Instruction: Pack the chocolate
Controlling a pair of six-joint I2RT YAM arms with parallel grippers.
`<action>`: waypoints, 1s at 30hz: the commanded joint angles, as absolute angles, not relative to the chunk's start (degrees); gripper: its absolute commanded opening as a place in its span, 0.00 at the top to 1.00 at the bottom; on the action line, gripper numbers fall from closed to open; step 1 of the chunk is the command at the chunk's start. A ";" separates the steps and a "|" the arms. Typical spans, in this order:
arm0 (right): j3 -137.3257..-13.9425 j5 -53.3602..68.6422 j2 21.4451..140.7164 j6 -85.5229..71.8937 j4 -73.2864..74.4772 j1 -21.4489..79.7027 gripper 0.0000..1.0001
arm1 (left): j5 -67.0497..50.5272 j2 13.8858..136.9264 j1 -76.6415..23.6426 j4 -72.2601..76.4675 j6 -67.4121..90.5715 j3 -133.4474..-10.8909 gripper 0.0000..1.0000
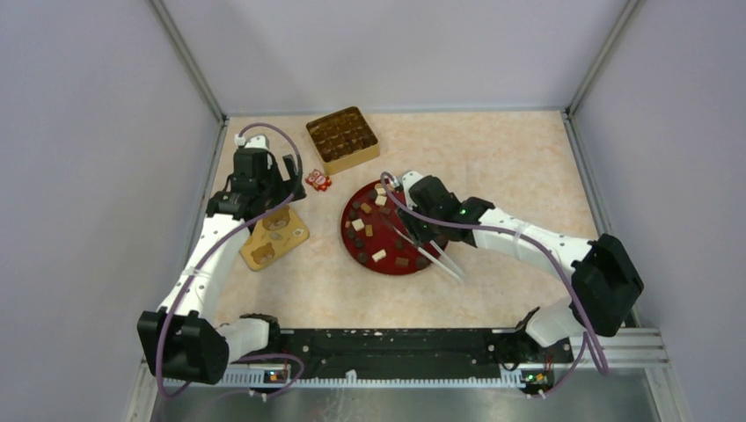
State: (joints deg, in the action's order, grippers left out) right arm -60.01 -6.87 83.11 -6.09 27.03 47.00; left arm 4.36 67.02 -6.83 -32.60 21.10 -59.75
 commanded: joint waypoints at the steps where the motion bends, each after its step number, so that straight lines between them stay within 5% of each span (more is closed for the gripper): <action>1: -61.27 -6.15 83.76 -5.55 24.07 48.03 0.56 | 5.04 66.58 -6.77 -30.89 21.46 -60.03 0.01; 16: -53.69 -10.93 82.31 -8.89 23.42 45.49 0.56 | 4.45 66.27 -6.77 -30.73 21.80 -58.99 0.01; 30: -52.25 -11.42 86.96 -10.02 20.77 44.77 0.69 | 3.91 66.36 -6.77 -30.64 21.95 -58.58 0.01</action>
